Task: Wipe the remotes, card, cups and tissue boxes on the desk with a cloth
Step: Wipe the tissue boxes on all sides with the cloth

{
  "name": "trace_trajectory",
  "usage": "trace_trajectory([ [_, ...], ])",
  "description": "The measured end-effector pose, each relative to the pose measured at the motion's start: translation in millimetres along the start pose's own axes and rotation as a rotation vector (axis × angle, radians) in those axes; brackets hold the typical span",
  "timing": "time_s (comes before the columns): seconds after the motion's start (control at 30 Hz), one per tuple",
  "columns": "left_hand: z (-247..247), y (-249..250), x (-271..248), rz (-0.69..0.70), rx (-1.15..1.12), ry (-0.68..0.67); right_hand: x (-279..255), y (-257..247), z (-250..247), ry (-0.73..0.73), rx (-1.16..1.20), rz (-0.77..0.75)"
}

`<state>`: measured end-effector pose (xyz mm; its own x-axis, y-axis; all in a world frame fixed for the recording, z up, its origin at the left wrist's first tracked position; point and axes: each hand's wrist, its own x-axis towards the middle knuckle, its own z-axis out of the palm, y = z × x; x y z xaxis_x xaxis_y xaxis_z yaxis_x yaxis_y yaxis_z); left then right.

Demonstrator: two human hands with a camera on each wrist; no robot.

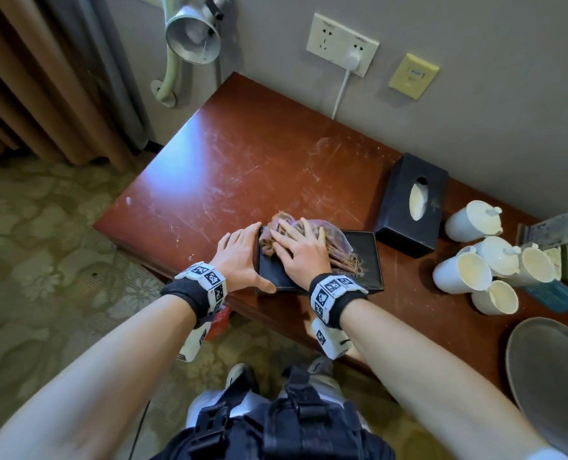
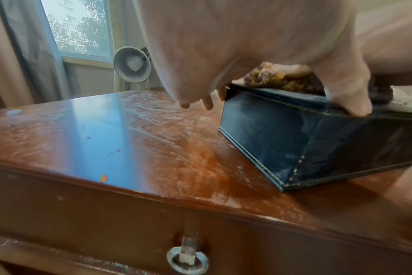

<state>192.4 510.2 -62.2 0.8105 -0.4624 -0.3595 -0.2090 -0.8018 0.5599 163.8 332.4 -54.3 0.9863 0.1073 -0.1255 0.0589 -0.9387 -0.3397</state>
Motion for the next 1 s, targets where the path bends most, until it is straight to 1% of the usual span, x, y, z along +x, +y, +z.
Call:
trace_trajectory([
  [0.07, 1.2, -1.1, 1.6, 0.009, 0.003, 0.008, 0.0, -0.3, 0.6, -0.014, -0.066, -0.034],
  [0.17, 1.5, -1.7, 0.8, 0.016, -0.003, 0.011, 0.8, -0.2, 3.0, -0.023, -0.093, -0.022],
  [0.27, 0.9, 0.8, 1.8, 0.000, -0.015, 0.011, 1.4, 7.8, 6.0, 0.014, -0.108, -0.033],
  [0.33, -1.4, 2.9, 4.1, -0.014, -0.023, 0.014, 3.4, 23.6, -0.5, 0.046, -0.084, 0.013],
  [0.4, -3.4, 5.4, 4.0, -0.013, -0.034, 0.014, -0.7, 47.7, -8.7, 0.121, -0.023, 0.107],
  [0.47, -3.8, 7.7, 1.9, -0.005, -0.043, 0.016, -14.8, 77.3, -15.5, 0.252, 0.021, 0.172],
  [0.53, -3.2, 8.1, 1.1, 0.006, -0.043, 0.018, -35.9, 99.3, -20.4, 0.297, 0.059, 0.255],
  [0.57, -2.4, 7.4, 1.4, 0.011, -0.038, 0.017, -45.3, 105.4, -21.9, 0.310, 0.070, 0.286],
  [0.63, -1.2, 4.9, 1.6, 0.020, -0.017, 0.014, -54.1, 106.5, -22.6, 0.384, 0.094, 0.298],
  [0.67, -0.8, 3.1, 1.2, 0.024, -0.003, 0.015, -53.0, 100.5, -23.6, 0.439, 0.109, 0.270],
  [0.73, -0.6, 0.4, -1.6, 0.045, 0.013, 0.008, -43.6, 75.3, -26.6, 0.535, 0.143, 0.135],
  [0.77, 0.0, -0.8, -3.6, 0.059, 0.021, -0.004, -38.0, 58.2, -26.8, 0.531, 0.161, 0.049],
  [0.8, 0.8, -1.8, -5.4, 0.072, 0.037, -0.020, -33.6, 39.7, -27.0, 0.487, 0.161, -0.038],
  [0.83, 1.6, -3.1, -7.0, 0.079, 0.056, -0.033, -30.2, 22.8, -23.9, 0.406, 0.139, -0.108],
  [0.9, 2.8, -5.9, -8.5, 0.083, 0.081, -0.035, -30.2, 0.9, -10.8, 0.222, 0.070, -0.173],
  [0.93, 2.6, -7.4, -8.4, 0.085, 0.086, -0.029, -34.0, -3.6, -2.8, 0.177, 0.029, -0.197],
  [1.0, 1.6, -8.5, -7.8, 0.097, 0.118, -0.015, -44.1, -1.3, 11.0, 0.202, -0.031, -0.256],
])
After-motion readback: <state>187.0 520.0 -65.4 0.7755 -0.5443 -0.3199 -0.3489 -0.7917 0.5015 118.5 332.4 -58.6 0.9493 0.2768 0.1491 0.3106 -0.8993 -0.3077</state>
